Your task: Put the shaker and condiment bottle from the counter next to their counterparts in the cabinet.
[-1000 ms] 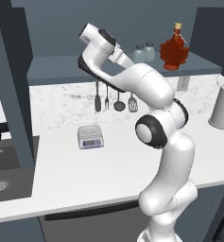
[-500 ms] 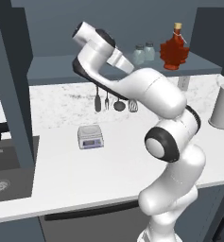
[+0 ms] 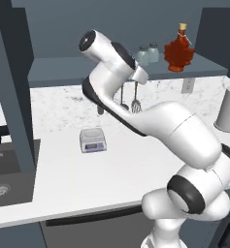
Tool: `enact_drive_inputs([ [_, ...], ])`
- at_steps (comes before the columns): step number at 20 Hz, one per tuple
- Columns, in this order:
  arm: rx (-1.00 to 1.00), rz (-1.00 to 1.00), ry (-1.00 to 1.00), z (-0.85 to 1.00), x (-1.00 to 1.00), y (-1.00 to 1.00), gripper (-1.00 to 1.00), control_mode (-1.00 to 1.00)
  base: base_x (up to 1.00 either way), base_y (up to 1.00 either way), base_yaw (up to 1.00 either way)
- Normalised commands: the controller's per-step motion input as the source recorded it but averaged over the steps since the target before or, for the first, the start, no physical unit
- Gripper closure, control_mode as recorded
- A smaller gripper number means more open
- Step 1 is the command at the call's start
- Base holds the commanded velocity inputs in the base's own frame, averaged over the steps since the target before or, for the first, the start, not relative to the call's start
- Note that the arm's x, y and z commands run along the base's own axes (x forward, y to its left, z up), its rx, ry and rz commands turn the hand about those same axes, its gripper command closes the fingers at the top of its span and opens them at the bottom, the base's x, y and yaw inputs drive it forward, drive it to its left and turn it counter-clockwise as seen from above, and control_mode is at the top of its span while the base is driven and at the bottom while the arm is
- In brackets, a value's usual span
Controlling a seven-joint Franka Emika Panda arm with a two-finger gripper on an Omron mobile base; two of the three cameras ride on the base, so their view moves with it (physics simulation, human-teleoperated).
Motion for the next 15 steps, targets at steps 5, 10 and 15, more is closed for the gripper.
enact_drive_inputs([
  [5, 0.03, 0.48, -0.10, -0.20, -1.00, -0.06, -1.00, -1.00, 0.00, 0.00, 0.00],
  [10, 0.04, 0.46, -0.07, -0.29, -1.00, -0.01, -1.00, -1.00, 0.00, 0.00, 0.00],
  [15, 0.01, 0.41, -0.07, -0.33, -1.00, 0.00, -1.00, -1.00, 0.00, 0.00, 0.00],
])
